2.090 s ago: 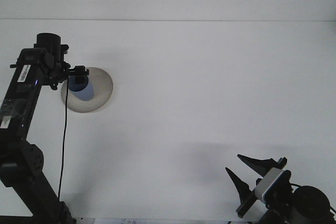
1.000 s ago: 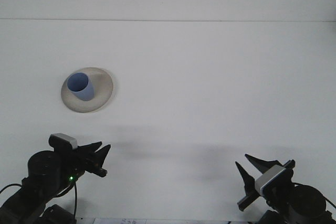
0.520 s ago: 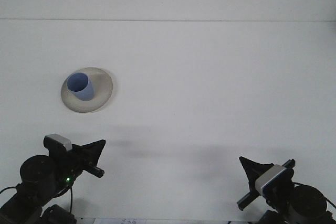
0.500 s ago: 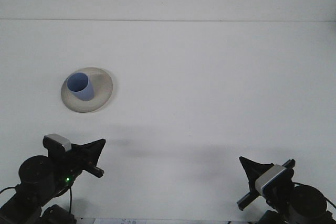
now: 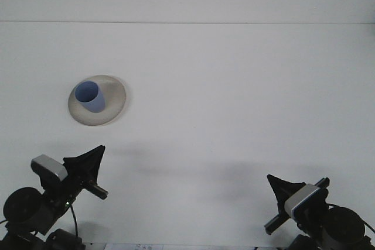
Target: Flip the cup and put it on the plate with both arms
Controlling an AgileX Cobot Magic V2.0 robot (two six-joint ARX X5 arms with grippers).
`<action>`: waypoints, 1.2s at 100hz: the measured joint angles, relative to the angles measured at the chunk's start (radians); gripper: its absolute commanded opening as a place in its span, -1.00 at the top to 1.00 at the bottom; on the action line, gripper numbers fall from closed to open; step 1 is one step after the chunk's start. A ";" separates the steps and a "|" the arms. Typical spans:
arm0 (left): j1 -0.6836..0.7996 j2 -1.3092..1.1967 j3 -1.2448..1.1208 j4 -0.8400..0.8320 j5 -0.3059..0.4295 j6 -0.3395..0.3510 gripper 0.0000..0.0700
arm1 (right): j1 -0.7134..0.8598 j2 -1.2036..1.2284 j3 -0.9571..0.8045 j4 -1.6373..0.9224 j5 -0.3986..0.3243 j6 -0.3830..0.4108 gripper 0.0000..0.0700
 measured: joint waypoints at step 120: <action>0.305 -0.316 -0.576 0.261 -0.215 0.106 0.96 | 0.000 0.000 0.000 0.000 0.000 0.000 0.98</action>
